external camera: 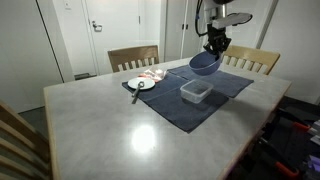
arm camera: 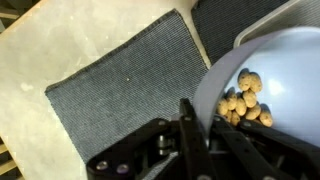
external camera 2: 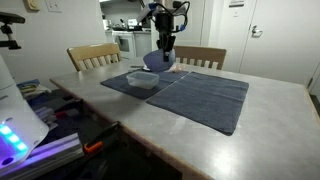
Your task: Pour the contents from the blue bowl into the clear bowl then place the blue bowl on the table
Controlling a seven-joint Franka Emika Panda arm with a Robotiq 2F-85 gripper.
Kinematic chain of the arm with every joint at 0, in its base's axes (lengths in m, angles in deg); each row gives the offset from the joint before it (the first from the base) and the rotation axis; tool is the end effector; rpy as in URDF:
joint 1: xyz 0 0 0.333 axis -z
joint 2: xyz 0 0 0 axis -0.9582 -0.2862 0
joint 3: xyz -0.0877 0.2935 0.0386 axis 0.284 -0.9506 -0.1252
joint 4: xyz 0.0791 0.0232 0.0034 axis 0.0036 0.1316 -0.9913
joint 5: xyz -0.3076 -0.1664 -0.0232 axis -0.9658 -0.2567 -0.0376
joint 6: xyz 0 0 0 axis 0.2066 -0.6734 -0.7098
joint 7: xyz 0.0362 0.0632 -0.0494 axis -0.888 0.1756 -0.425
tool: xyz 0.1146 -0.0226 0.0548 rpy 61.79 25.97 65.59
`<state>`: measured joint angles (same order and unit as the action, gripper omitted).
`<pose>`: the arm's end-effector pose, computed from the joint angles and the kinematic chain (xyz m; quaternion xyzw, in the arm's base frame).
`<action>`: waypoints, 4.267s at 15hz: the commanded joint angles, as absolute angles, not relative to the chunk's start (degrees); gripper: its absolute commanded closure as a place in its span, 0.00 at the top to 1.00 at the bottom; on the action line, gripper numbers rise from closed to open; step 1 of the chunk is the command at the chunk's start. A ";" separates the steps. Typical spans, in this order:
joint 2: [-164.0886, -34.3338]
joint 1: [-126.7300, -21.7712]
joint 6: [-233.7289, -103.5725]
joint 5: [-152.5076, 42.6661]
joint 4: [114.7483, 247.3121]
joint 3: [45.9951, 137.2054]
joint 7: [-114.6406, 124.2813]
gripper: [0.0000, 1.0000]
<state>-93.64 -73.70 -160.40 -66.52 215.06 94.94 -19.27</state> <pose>0.4883 -0.0729 0.2847 0.9646 -0.2217 -0.0736 0.1221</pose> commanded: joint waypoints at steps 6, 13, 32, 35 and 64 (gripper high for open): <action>-94.95 -77.49 -154.83 -74.25 213.19 93.43 -31.99 0.02; -97.05 -78.79 -149.31 -79.82 210.01 92.83 -37.37 0.02; -104.45 -84.89 -136.87 -81.94 203.03 89.80 -42.50 0.02; -104.32 -85.82 -134.77 -82.43 202.90 89.30 -44.13 0.02; -112.66 -90.52 -112.66 -90.78 192.90 84.95 -49.62 0.02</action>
<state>-110.41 -90.32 -116.03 -88.92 196.24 85.22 -50.77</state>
